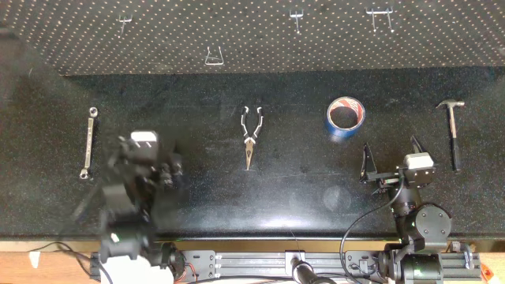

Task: Place Tools Onto Pegboard

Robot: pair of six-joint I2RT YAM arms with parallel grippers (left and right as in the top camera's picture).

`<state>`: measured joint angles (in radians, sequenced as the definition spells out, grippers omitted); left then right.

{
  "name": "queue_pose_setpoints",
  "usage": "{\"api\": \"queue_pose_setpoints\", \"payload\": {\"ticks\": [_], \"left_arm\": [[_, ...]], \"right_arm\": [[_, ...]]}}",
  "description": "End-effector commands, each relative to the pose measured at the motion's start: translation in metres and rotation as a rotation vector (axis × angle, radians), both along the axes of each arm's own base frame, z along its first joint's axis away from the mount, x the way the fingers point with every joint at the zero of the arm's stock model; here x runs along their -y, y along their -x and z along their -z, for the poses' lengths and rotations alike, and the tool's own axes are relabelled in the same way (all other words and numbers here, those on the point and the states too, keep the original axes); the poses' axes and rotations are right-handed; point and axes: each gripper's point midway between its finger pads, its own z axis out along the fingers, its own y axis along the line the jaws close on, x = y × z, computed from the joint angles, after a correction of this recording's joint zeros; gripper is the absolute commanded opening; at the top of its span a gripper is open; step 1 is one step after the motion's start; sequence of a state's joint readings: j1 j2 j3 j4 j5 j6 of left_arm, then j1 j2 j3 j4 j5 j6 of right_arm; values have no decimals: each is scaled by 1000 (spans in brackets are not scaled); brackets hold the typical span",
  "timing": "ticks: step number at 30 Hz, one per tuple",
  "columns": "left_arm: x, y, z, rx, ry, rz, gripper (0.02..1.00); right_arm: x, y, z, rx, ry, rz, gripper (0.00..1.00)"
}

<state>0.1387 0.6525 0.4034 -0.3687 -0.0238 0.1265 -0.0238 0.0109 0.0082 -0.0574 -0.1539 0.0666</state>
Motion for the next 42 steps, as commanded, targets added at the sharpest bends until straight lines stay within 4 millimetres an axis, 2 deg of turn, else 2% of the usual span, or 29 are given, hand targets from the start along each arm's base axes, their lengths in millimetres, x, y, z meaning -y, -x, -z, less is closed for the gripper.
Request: {"api": "queue_pose_setpoints", "payload": {"ticks": [1, 3, 6, 7, 8, 9, 14, 17, 19, 23, 25, 30, 34, 42], "left_arm": [[-69, 1, -22, -299, -119, -239, 996], [-81, 5, -22, -418, -78, -269, 993], [-88, 4, -22, -507, 21, -162, 993], [-97, 5, -23, -510, 38, -182, 993], [-115, 7, -24, -517, 48, -224, 993], [-123, 10, -22, -529, 47, -226, 993], [-175, 40, 5, -623, 130, -269, 993], [-192, 48, 20, -668, 160, -267, 993], [-196, 45, 29, -698, 168, -242, 993], [-202, 25, 50, -760, 187, -192, 993], [-203, 9, 58, -783, 191, -155, 993], [-200, -19, 68, -806, 177, -107, 996], [-204, -38, 73, -796, 203, -151, 993], [-209, -52, 84, -819, 192, -146, 996]], "right_arm": [[0, 0, 1, 2, -7, 6, 991], [0, 0, 1, 2, -7, 6, 991], [0, 0, 1, 2, -7, 6, 991], [0, 0, 1, 2, -7, 6, 993], [0, 0, 1, 2, -7, 6, 991], [0, 0, 1, 2, -7, 6, 991], [0, 0, 1, 2, -7, 6, 991], [0, 0, 1, 2, -7, 6, 993], [0, 0, 1, 2, -7, 6, 991], [0, 0, 1, 2, -7, 6, 991], [0, 0, 1, 2, -7, 6, 991], [0, 0, 1, 2, -7, 6, 993], [0, 0, 1, 2, -7, 6, 991], [0, 0, 1, 2, -7, 6, 993]]}}
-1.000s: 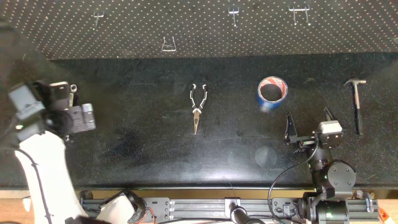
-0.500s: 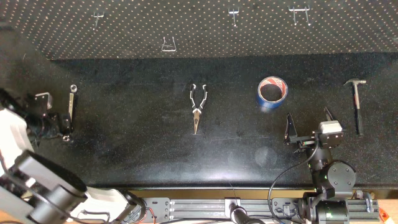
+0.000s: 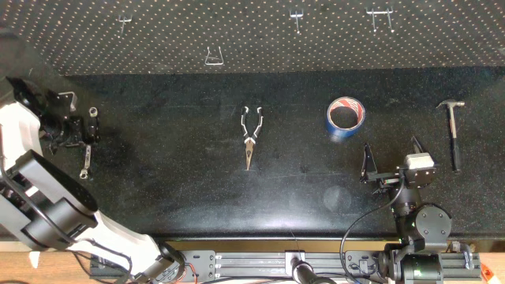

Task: Place Tools Onto Pegboard

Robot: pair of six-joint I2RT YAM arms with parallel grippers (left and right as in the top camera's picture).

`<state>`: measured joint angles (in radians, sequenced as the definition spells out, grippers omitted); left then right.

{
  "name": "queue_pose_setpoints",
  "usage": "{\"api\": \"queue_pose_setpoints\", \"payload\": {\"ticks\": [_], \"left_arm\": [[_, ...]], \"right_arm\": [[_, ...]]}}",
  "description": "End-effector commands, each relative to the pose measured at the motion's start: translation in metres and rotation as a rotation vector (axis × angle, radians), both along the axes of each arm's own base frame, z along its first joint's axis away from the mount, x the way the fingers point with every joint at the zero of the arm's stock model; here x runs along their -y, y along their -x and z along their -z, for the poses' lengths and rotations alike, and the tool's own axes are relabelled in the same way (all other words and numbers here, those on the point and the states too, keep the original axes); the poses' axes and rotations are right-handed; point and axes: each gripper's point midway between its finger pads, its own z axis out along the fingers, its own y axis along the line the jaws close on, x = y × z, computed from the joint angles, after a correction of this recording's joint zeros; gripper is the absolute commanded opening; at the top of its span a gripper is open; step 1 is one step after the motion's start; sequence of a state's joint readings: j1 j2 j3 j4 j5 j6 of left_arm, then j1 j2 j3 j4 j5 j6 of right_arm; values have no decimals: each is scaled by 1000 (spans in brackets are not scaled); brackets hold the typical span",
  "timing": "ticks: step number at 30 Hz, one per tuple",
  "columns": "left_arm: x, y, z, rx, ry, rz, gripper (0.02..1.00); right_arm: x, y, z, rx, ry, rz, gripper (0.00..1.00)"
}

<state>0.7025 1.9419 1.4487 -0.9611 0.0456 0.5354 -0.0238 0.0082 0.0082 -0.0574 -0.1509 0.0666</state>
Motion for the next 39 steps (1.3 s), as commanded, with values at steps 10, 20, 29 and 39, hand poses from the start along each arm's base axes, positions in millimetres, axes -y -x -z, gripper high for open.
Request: {"api": "queue_pose_setpoints", "payload": {"ticks": [10, 20, 29, 39], "left_arm": [[2, -20, 29, -59, -3, 28, 998], [-2, -22, 30, -59, -29, 55, 996], [2, -24, 32, -49, -4, 57, 996], [6, -26, 37, -40, 28, 58, 998]], "right_arm": [[0, 0, 1, -1, -7, 3, 993], [0, 0, 1, -1, -7, 3, 993], [0, 0, 1, -1, -7, 3, 991], [0, 0, 1, -1, -7, 3, 991]]}}
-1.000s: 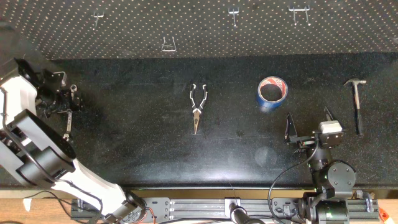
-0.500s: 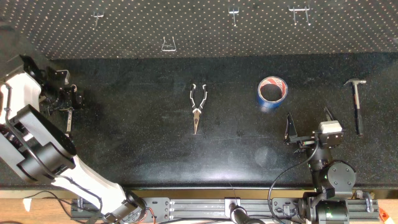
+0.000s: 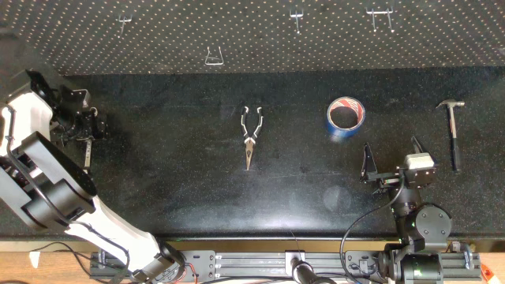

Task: Place Tools Onto Pegboard

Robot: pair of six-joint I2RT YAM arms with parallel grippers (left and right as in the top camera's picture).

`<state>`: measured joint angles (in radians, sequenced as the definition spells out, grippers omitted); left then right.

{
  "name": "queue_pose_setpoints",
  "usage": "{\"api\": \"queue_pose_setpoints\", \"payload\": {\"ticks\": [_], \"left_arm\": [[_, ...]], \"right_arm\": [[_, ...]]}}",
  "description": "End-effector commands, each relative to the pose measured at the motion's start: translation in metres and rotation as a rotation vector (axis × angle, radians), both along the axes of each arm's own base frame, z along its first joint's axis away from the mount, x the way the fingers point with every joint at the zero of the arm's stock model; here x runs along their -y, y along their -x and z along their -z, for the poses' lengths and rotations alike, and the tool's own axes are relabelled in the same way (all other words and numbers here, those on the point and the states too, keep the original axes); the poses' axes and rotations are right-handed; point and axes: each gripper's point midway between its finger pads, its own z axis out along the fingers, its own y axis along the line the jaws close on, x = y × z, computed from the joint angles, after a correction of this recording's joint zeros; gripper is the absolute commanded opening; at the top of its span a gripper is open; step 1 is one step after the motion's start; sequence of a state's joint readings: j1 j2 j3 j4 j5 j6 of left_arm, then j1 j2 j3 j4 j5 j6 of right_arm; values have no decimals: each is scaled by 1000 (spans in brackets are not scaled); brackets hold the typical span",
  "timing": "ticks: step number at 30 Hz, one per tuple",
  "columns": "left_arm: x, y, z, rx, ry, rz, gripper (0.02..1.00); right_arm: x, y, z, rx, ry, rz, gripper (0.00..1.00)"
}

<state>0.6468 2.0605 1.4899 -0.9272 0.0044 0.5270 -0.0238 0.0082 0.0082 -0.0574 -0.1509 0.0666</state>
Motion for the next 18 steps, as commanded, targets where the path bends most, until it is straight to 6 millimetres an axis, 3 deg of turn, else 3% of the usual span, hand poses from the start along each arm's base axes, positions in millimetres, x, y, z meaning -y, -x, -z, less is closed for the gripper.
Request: {"api": "queue_pose_setpoints", "payload": {"ticks": [1, 5, 8, 11, 14, 18], "left_arm": [[2, -7, 4, 19, 33, 14, 996], [3, -8, 4, 24, 38, 14, 1000], [4, -8, 4, 26, 42, 15, 781], [5, -9, 4, 28, 45, 15, 400], [4, -9, 4, 28, 45, 15, 231], [5, -9, 4, 28, 45, 15, 185]], "right_arm": [[0, 0, 1, -1, -7, 3, 991], [0, 0, 1, -1, -7, 3, 993], [0, 0, 1, -1, -7, 3, 991], [0, 0, 1, -1, -7, 3, 991], [0, 0, 1, -1, -7, 3, 993], [0, 0, 1, -1, -7, 3, 991]]}}
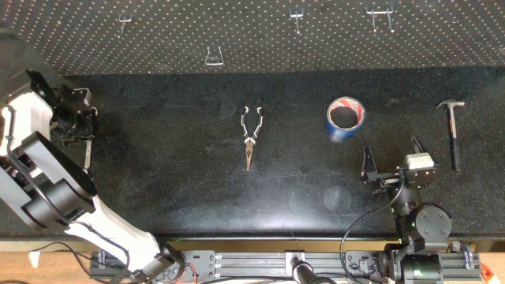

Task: Place Tools Onto Pegboard

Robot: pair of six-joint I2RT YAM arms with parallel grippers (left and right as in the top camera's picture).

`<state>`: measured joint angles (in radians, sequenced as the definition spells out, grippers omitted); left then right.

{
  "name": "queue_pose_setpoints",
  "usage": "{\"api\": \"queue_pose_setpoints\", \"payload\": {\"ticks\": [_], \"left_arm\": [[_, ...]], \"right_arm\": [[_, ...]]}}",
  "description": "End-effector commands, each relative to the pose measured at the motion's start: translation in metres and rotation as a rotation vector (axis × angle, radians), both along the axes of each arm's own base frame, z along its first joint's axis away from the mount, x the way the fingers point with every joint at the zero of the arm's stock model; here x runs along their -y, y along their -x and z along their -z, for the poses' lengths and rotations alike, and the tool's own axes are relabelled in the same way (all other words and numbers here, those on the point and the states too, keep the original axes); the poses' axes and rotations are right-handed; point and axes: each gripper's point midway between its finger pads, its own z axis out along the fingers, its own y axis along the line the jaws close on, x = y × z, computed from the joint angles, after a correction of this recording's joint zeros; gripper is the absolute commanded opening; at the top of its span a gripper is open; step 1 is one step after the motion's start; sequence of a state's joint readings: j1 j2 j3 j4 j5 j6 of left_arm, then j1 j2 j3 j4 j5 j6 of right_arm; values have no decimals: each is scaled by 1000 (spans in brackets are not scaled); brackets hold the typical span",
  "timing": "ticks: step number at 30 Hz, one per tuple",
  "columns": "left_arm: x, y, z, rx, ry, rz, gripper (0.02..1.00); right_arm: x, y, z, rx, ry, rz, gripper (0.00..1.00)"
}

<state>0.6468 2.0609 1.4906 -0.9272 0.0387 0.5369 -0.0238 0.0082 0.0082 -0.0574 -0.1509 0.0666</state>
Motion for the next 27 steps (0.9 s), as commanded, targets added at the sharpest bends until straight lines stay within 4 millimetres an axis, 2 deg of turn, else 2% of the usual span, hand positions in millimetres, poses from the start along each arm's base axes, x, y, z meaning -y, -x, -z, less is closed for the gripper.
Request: {"api": "queue_pose_setpoints", "payload": {"ticks": [1, 4, 23, 24, 26, 27], "left_arm": [[0, -5, 5, 8, 19, 3, 183], [0, -5, 5, 7, 19, 3, 145], [0, -5, 5, 7, 19, 3, 139], [0, -5, 5, 7, 19, 2, 126], [0, -5, 4, 7, 19, 2, 27], [0, -5, 4, 7, 18, 2, 29]], "right_arm": [[0, 0, 1, -1, -7, 3, 991], [0, 0, 1, -1, -7, 3, 991], [0, 0, 1, -1, -7, 3, 991], [0, 0, 1, -1, -7, 3, 993], [0, 0, 1, -1, -7, 3, 993], [0, 0, 1, -1, -7, 3, 993]]}}
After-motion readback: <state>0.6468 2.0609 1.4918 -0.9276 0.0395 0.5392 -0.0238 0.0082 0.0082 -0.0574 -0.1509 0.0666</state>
